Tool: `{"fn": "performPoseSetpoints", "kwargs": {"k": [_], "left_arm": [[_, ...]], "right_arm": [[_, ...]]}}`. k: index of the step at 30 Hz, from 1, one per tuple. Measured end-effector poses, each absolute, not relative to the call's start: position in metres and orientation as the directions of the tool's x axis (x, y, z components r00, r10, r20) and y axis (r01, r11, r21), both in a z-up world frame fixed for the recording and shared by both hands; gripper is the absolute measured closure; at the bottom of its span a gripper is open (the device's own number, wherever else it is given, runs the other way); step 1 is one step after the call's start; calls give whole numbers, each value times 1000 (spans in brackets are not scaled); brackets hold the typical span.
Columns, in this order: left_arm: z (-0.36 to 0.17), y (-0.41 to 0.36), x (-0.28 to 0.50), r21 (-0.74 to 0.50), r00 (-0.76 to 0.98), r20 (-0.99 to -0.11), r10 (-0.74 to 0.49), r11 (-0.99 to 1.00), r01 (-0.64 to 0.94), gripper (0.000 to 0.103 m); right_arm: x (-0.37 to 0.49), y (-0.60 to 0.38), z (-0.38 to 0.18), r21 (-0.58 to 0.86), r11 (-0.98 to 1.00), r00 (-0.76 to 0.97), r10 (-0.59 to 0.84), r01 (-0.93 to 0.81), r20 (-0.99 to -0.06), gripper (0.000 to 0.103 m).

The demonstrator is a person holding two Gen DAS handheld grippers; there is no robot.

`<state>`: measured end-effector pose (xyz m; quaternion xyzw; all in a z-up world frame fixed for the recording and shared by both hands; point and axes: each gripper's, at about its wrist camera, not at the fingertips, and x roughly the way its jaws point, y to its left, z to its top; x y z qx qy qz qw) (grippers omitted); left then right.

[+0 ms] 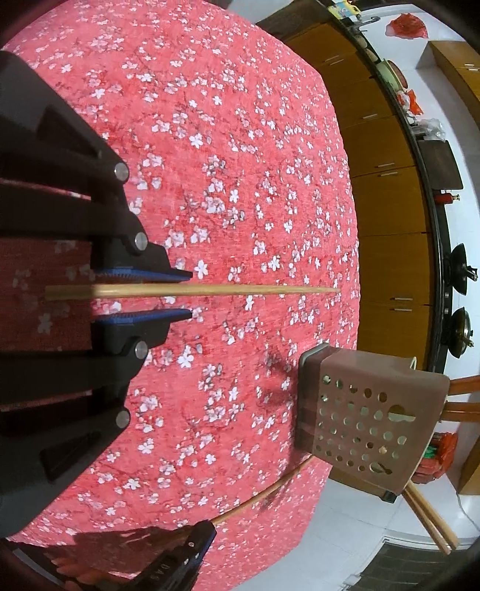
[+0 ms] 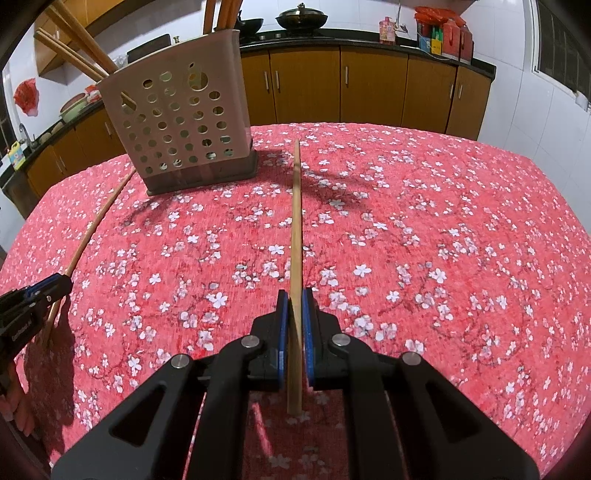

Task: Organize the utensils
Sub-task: 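Lift the left tool's chopstick upright over the holder while the right tool does likewise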

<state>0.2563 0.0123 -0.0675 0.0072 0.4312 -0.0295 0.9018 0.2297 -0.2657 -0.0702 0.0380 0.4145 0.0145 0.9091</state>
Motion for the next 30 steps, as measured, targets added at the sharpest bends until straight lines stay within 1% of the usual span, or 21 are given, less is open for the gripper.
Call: {"fn": "performPoseSetpoints", "kwargs": {"k": [7, 9, 15, 19, 24, 28, 30], "left_arm": [[-68, 11, 252, 1, 626, -779, -37, 998, 60, 91], [-67, 11, 250, 11, 625, -780, -33, 998, 67, 95], [-57, 19, 240, -21, 617, -785, -61, 997, 73, 95], [-36, 25, 231, -58, 642, -761, -95, 995, 78, 95], [-3, 37, 221, -96, 695, -709, -124, 992, 80, 95], [24, 37, 216, -122, 746, -650, -144, 989, 84, 95], [41, 40, 211, -144, 778, -608, -159, 986, 88, 95]], "right_arm": [[227, -266, -68, 96, 995, 657, 71, 2, -750, 95], [225, -268, -67, 96, 995, 659, 72, 1, -749, 95], [209, -275, -40, 112, 994, 718, 80, -2, -691, 95], [202, -281, -16, 119, 993, 764, 75, 2, -641, 95], [192, -290, 10, 130, 992, 816, 70, 7, -574, 95], [184, -294, 31, 149, 989, 854, 73, 5, -515, 95], [180, -296, 41, 158, 987, 873, 78, 0, -482, 95]]}}
